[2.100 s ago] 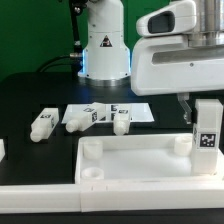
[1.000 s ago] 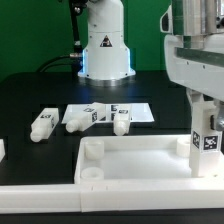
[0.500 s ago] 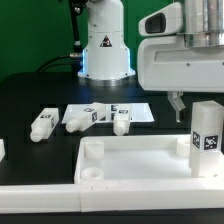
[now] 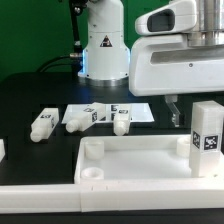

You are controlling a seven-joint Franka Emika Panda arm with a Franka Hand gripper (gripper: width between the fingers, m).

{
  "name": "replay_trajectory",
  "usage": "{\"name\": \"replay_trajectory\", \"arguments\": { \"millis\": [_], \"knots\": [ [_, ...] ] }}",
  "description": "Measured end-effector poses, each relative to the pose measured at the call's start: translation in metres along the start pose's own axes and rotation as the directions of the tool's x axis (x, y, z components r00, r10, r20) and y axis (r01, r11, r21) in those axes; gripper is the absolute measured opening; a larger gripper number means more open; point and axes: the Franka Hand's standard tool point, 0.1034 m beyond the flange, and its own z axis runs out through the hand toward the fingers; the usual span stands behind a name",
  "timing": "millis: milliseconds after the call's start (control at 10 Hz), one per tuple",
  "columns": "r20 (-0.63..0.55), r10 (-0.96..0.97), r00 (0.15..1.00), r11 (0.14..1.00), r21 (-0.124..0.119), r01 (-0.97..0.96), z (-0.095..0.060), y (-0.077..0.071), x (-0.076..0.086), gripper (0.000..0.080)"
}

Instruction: Assemble desk

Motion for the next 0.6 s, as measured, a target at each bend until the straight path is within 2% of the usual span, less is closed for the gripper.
{"name": "replay_trajectory", "arguments": {
  "millis": [100, 200, 300, 500, 600],
  "knots": [
    [0.000, 0.002, 1.000, 1.000, 0.000, -0.002, 0.0001, 0.0000, 0.0000, 0.0370],
    [0.001, 0.081, 0.997, 0.997, 0.002, -0.081, 0.0002, -0.0004, -0.0002, 0.0370],
    [0.001, 0.147, 0.989, 0.989, 0.001, -0.147, 0.0004, -0.0003, -0.0001, 0.0283],
    [0.003, 0.343, 0.939, 0.939, -0.004, -0.343, 0.0006, 0.0009, 0.0009, 0.0283],
    [0.005, 0.486, 0.874, 0.874, -0.012, -0.486, 0.0002, 0.0019, 0.0002, 0.0283]
  ]
}}
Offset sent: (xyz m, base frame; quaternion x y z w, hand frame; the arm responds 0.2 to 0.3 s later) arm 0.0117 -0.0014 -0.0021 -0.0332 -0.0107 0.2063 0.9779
